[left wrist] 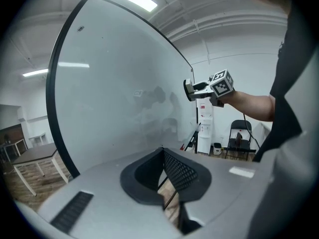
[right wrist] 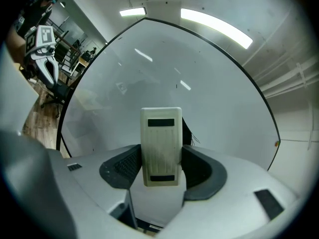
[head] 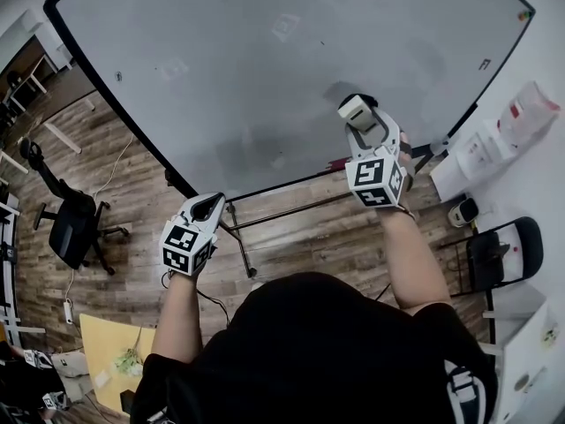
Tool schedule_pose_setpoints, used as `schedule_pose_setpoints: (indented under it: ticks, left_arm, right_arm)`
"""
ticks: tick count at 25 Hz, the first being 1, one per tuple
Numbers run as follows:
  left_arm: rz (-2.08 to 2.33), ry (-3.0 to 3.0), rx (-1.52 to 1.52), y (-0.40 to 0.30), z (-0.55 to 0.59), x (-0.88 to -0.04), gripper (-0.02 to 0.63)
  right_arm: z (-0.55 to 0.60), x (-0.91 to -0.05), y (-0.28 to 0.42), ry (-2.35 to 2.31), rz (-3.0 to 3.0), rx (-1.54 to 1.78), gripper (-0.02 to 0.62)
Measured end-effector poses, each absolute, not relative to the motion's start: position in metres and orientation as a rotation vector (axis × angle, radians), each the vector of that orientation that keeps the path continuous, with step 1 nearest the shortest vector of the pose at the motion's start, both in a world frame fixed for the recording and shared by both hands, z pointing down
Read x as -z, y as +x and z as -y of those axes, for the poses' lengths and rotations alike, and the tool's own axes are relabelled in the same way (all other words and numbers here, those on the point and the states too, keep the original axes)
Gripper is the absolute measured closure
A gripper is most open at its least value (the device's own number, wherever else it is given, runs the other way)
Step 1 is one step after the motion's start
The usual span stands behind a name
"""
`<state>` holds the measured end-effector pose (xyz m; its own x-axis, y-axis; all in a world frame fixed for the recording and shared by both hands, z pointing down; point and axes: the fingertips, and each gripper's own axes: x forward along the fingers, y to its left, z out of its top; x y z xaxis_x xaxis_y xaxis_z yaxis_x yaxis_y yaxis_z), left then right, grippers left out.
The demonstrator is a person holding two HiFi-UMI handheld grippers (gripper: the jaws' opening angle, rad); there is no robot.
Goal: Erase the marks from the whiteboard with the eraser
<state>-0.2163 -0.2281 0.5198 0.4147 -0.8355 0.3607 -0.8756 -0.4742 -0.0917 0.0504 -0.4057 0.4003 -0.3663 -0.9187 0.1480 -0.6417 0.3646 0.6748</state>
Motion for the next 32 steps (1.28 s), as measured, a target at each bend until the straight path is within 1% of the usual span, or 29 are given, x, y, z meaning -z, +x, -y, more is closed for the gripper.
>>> schedule_pose_setpoints:
  ticks: [13,21,32]
  left_arm:
    - [1.536,2.529,-0.543,-0.209,0.227,-0.528,0.595]
    - [1.551,2.52,-0.539,-0.205,0.223,-0.531,0.595]
    - [1.57,2.512,-0.518,-0.198,0.221,-0.528,0.595]
  right_arm:
    - [0.389,-0.423,0.082,1.375,2.452,0.377,0.354]
    - [0.381,-0.431,0.094,1.392,2.509,0.315,0.354]
    - [0.375,-0.436,0.087,1.361,2.549,0.289,0.354]
